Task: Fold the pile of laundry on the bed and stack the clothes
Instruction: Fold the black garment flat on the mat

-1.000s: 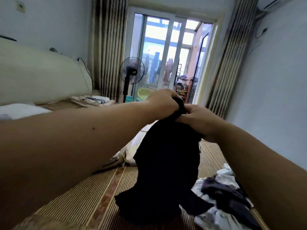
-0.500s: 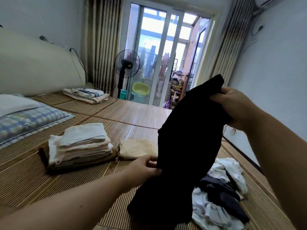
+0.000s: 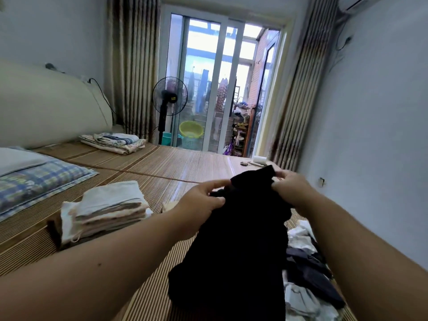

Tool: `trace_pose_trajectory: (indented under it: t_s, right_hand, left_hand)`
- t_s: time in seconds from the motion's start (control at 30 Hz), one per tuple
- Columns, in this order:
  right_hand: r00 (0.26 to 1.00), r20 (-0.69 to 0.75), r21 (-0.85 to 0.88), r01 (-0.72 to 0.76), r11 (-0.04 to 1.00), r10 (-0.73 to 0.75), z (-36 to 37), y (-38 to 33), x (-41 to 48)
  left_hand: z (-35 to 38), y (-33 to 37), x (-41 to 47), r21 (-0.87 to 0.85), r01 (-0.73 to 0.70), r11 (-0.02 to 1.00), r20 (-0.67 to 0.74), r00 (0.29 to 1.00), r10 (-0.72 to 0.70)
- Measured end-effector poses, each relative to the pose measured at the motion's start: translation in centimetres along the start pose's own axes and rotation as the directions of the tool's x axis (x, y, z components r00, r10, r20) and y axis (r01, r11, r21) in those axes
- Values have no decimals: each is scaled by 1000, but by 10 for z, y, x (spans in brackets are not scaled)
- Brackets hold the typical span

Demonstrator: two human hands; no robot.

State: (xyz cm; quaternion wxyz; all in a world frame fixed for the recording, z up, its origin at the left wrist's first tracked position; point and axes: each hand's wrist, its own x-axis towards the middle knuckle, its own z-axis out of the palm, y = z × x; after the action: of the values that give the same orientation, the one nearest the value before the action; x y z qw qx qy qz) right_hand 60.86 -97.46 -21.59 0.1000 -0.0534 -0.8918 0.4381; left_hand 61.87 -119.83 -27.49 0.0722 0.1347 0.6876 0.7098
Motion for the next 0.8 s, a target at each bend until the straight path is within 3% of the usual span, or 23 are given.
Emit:
trace_pose_trajectory:
  t_s: [0.07,0.17,0.27,0.37,0.57,0.7,0.8]
  right_hand:
    - [997,72,-7,-11,1000,12,29,12,-1]
    - [996,0,-7,89,996,-89,62,20,-21]
    - [977,-101,77,197,977,-189,83,23,-53]
    - [972,-90,109,228,968,-218,102,16,-77]
    - [974,-214,-77,59,995,-75,109,-3,-58]
    - [980,-180,-322,26,946,-88,87,3,-36]
    - [988,-139,-432,-4,902,-62,65,5,-22]
  left_hand:
    - [5,11,-4,37,105,994,55,993,-107]
    - [4,16,-4,105,194,975,32,980,-199]
    - [7,20,0,167,177,970,-15,984,-177]
    - [14,28,4,205,158,966,-23,987,-157]
    - [19,52,8,338,72,938,-11,997,-72]
    - [2,64,12,579,-4,816,-55,998,43]
    - [-20,75,16,645,-55,762,-116,979,168]
